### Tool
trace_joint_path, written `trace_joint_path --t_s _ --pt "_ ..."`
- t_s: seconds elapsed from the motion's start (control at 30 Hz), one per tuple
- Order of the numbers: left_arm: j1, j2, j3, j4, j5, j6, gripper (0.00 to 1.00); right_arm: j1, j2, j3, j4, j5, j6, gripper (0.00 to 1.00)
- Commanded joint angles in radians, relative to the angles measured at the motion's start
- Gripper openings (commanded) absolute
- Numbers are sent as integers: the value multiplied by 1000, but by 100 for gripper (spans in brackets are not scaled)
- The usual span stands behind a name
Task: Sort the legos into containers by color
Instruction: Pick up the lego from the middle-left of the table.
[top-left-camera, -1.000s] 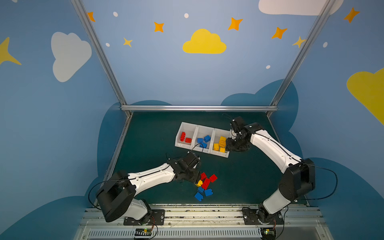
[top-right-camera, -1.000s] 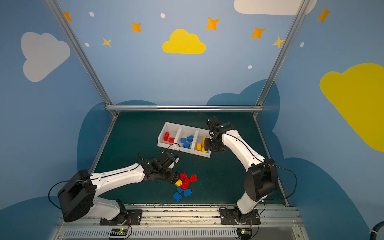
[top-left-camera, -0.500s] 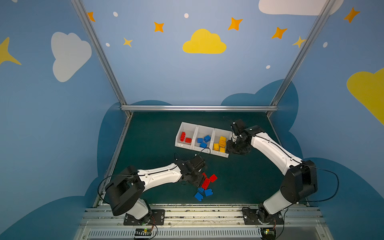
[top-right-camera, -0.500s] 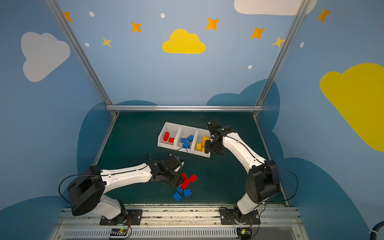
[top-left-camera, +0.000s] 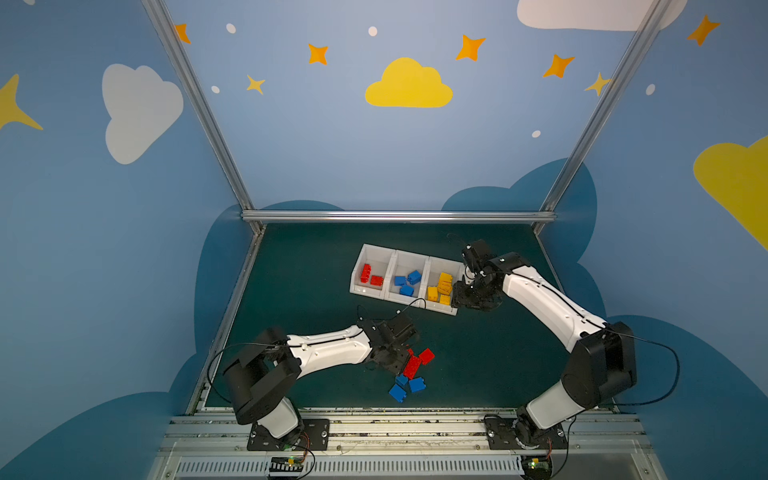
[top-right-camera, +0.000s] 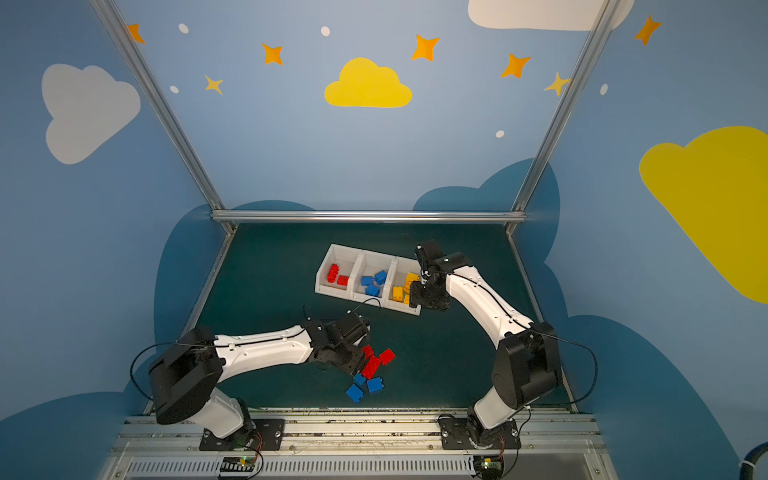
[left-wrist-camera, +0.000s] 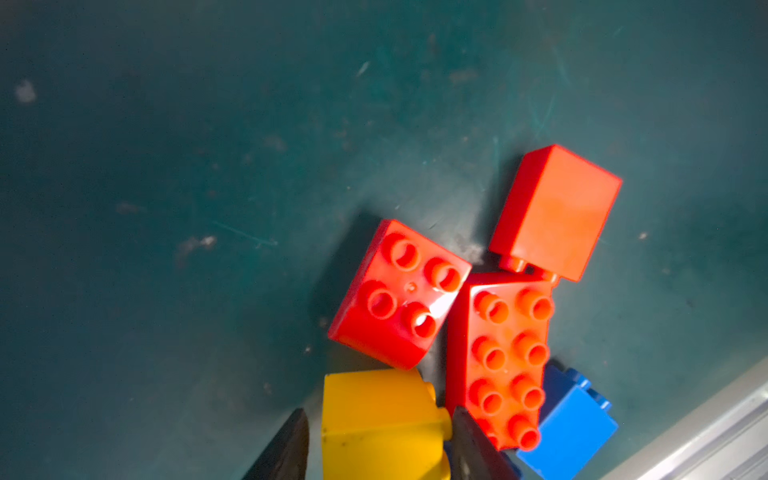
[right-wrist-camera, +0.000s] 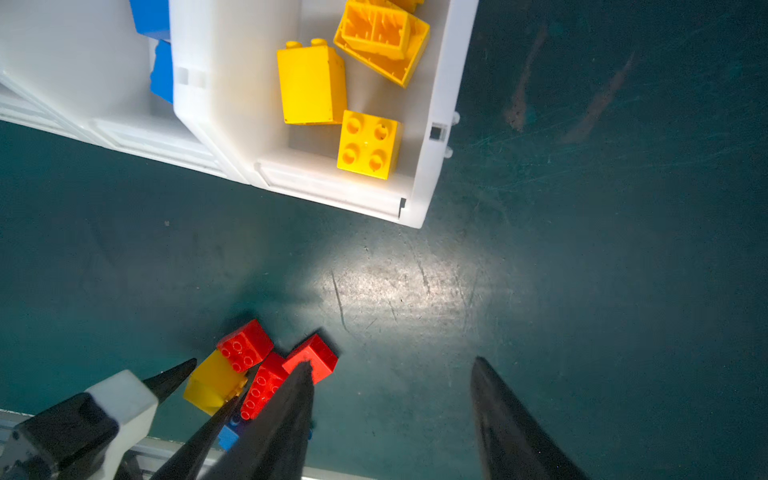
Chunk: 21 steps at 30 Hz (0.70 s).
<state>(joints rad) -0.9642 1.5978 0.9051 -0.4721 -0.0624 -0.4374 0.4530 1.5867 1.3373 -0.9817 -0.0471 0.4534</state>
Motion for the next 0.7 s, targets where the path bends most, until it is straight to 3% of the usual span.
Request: trace_joint_path --t_s 0.0,0.67 --pt "0 12 9 -37 -41 -7 52 -4 -29 -11 3 -6 11 61" --pt "10 -17 38 -92 -129 -23 42 -7 -52 -15 8 -5 11 61"
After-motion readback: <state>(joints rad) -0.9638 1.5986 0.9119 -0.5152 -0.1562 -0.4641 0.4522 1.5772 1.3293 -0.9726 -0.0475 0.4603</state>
